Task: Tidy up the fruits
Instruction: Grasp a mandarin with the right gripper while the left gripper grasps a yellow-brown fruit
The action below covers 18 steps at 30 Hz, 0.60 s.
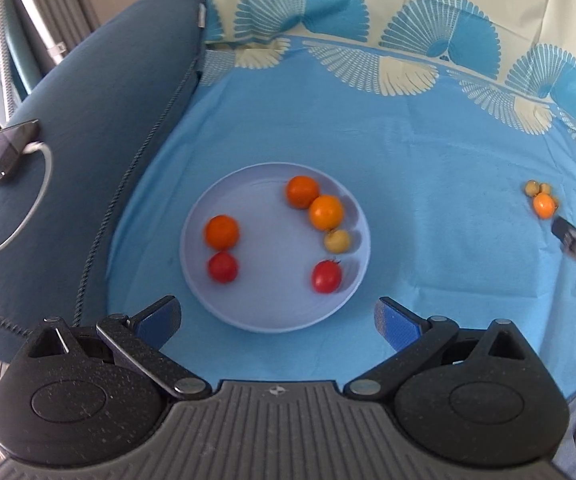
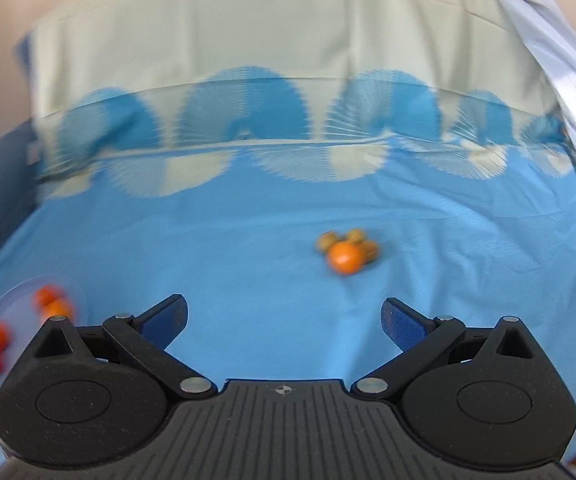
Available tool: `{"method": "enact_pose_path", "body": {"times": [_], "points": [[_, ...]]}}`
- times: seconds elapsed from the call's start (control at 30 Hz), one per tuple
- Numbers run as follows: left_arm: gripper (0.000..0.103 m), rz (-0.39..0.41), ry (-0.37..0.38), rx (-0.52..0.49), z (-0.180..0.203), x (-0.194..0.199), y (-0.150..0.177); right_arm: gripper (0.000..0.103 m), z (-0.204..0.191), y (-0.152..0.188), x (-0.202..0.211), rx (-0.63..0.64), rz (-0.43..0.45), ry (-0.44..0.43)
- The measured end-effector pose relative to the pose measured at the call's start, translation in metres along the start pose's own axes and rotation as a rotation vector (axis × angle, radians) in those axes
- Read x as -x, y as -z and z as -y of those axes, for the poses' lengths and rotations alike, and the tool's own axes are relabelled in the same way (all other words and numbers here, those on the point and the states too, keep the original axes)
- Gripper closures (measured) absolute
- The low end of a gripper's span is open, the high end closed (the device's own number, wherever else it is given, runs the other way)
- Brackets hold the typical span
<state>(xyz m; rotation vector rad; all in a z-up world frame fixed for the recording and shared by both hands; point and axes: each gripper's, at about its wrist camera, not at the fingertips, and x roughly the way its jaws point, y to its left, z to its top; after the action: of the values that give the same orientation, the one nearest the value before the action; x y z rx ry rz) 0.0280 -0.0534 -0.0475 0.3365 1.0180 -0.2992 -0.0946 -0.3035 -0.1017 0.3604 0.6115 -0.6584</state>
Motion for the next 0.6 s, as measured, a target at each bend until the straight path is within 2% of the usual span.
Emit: {"method": "enact_pose_path", "body": {"times": [0.17, 0.27, 0.33, 0.37, 0.43, 0.5, 0.6], "points": [[0.000, -0.013, -0.016, -0.023, 0.020, -0.015, -0.017, 0.006, 0.025, -0.011, -0.092, -0.086, -0.071, 0.085], [0.000, -0.021, -0.025, -0.044, 0.033, -0.026, -0.025, 0.016, 0.036, -0.009, -0.132, -0.122, -0.117, 0.114], [0.000, -0.023, -0.028, -0.057, 0.043, -0.032, -0.032, 0.028, 0.039, -0.009, -0.148, -0.134, -0.111, 0.122], [0.000, -0.020, -0.027, -0.063, 0.049, -0.035, -0.036, 0.033, 0.039, -0.009, -0.151, -0.125, -0.096, 0.132], [0.000, -0.006, -0.018, -0.083, 0.064, -0.039, -0.045, 0.063, 0.040, -0.008, -0.151, -0.093, -0.051, 0.128], [0.000, 0.024, 0.001, -0.113, 0.084, -0.044, -0.057, 0.064, 0.047, -0.007, -0.142, -0.096, -0.032, 0.122], [0.000, 0.076, 0.052, -0.181, 0.129, -0.054, -0.077, 0.064, 0.065, -0.003, -0.114, -0.109, 0.017, 0.178]]}}
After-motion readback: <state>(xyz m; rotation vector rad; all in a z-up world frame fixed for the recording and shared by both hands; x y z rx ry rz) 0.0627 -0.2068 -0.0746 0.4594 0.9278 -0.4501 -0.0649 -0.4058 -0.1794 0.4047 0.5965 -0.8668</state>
